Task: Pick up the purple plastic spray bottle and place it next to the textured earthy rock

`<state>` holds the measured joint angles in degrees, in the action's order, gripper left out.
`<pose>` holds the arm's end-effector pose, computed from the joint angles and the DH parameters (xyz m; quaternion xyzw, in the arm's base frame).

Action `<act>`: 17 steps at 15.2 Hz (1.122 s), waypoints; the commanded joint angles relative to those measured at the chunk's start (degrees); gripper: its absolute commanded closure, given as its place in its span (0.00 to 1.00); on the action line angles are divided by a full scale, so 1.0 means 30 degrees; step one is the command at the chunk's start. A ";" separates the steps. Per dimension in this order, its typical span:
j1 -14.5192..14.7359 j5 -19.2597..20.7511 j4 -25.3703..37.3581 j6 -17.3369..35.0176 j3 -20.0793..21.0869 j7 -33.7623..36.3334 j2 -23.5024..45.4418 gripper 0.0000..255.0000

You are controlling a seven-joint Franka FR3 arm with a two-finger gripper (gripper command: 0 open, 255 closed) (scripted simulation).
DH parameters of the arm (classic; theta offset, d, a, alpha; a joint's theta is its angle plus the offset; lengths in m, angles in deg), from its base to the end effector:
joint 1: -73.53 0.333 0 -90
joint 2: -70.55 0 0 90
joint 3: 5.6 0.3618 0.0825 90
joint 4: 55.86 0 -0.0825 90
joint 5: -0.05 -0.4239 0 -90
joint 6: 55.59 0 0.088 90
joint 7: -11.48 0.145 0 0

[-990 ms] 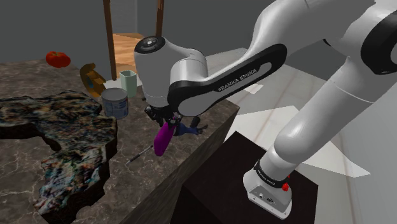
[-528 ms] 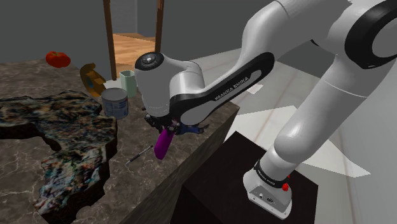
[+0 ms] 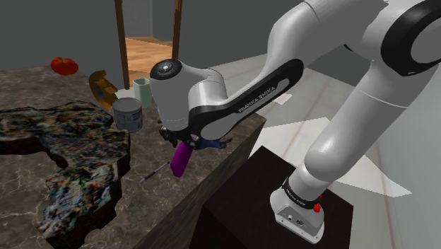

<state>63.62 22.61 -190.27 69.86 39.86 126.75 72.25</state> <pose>0.4297 0.2763 0.2927 0.8330 -0.5289 0.1124 0.1175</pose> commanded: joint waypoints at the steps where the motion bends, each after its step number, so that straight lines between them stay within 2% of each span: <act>1: 0.0003 -0.0013 -0.0061 0.0009 0.0003 0.0000 0.0038 0.00; 5: 0.0021 -0.0004 -0.0012 -0.0033 0.0017 0.0029 0.0065 0.00; 9: 0.0292 -0.1939 0.1205 -0.2106 0.0328 -0.1278 -0.1524 0.00; 17: 0.0304 -0.1936 0.1204 -0.2103 0.0316 -0.1276 -0.1523 0.00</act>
